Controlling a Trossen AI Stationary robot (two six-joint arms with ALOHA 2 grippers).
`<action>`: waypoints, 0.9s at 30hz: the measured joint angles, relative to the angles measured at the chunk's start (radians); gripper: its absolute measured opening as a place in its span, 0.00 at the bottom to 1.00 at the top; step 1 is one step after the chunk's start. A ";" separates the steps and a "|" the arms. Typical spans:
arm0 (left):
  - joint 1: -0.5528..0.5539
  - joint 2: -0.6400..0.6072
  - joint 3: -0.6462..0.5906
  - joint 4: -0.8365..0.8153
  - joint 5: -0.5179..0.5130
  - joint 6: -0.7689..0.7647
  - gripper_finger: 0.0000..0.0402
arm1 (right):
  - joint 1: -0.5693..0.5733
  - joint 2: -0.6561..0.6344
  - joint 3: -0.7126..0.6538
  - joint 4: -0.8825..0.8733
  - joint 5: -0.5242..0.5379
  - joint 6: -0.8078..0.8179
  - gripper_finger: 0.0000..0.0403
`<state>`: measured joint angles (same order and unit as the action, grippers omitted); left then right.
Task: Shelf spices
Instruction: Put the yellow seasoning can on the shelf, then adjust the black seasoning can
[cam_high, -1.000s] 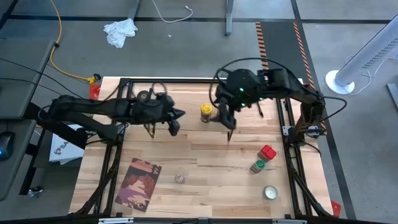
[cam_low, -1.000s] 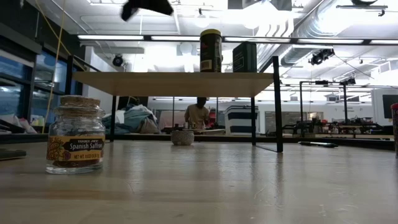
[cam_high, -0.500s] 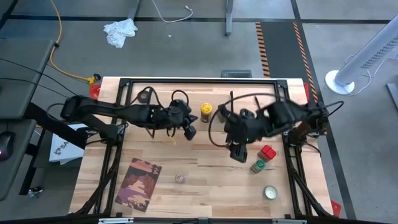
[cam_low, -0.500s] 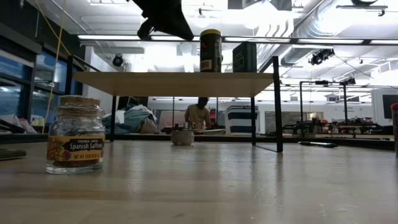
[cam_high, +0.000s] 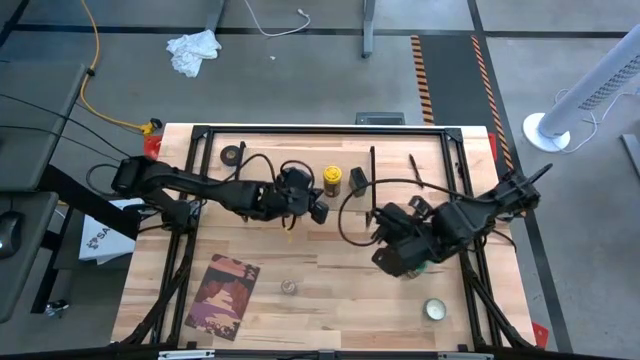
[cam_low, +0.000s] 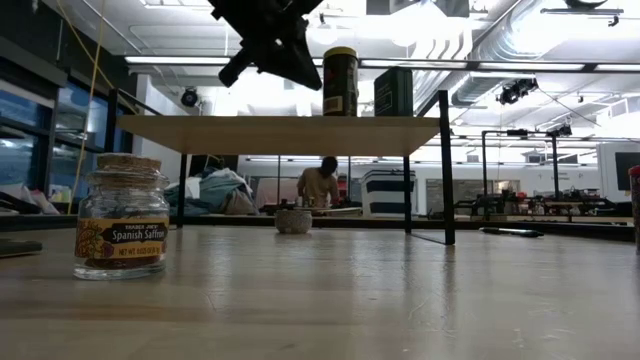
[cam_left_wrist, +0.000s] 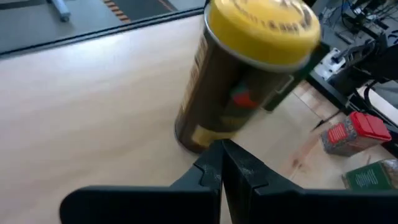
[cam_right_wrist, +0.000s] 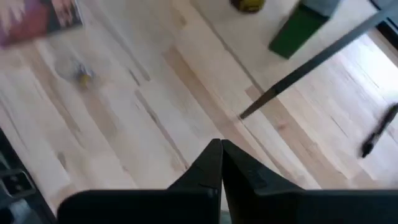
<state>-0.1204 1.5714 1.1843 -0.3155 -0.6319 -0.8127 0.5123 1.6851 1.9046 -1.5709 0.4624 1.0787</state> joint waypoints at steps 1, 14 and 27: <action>-0.007 0.007 0.000 0.000 -0.012 -0.012 0.00 | 0.007 -0.015 -0.010 0.001 0.015 0.028 0.01; 0.012 0.110 0.001 0.162 -0.050 -0.032 0.00 | -0.012 -0.094 -0.113 0.001 0.083 0.183 0.00; 0.037 0.098 0.000 0.175 0.048 0.072 0.00 | -0.234 -0.165 -0.412 0.254 0.055 0.102 0.00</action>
<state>-0.0835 1.6694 1.1847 -0.1402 -0.5839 -0.7403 0.2779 1.5205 1.4930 -1.3169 0.5173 1.1808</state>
